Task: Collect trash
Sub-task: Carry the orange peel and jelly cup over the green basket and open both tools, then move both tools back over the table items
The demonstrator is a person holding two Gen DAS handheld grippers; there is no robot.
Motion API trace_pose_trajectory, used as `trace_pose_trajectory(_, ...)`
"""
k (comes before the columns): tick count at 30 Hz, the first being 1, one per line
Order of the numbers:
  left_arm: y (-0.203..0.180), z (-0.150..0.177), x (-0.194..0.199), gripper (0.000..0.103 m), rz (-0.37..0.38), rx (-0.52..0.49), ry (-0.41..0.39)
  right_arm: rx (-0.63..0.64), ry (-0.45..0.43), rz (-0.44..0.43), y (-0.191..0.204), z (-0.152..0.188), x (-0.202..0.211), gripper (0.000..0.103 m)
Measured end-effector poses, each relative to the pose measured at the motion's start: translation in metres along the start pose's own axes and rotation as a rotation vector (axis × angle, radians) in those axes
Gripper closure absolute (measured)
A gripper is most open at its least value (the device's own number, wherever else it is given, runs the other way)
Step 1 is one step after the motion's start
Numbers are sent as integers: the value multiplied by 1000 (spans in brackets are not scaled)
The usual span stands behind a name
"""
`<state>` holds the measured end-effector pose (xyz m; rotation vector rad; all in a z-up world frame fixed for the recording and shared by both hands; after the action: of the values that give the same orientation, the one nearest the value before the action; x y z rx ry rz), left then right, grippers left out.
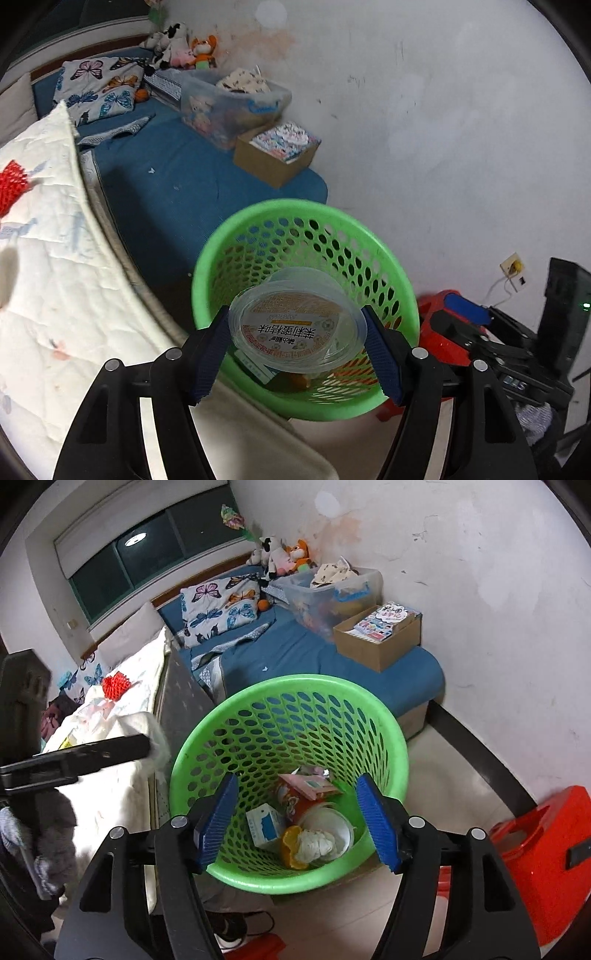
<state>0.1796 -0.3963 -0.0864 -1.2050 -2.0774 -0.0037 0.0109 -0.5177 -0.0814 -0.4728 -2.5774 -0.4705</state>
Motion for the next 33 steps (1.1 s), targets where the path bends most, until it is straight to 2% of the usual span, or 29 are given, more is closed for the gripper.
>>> trace_pose_trajectory(4,-7,4,-13,34,-8,-14,32,-20,1,-2,-5,2,1,36)
trace_pose_trajectory(7,-8,4,-15,28,-5,-20,37,-31,2,-3,-7,4,2,36)
trace_pose_trajectory(13,-3,5,-2,28,-21,-22,13,-31,-6,-20,2,3,7,36)
trace_pose_trajectory(23,37,14,82,28,-100,-3,-110,29,-2,-111,55,0,2,36)
trace_pose_trajectory(33,120,29,169,28,-293,43,-198,131,35,-227,134,-4,-26,35)
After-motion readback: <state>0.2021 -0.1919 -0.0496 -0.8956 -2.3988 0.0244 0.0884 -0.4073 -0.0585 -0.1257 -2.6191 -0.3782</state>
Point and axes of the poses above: each gripper's, at about its wrist camera, not at the fingertips, and x roughly against the way its jaws point, y to its left, z to its underside, the point moved 1 cm from there along -x, roughly the way its jaws point, and after that the axes turned 14 degrees about -y, right-handed, at the moved point
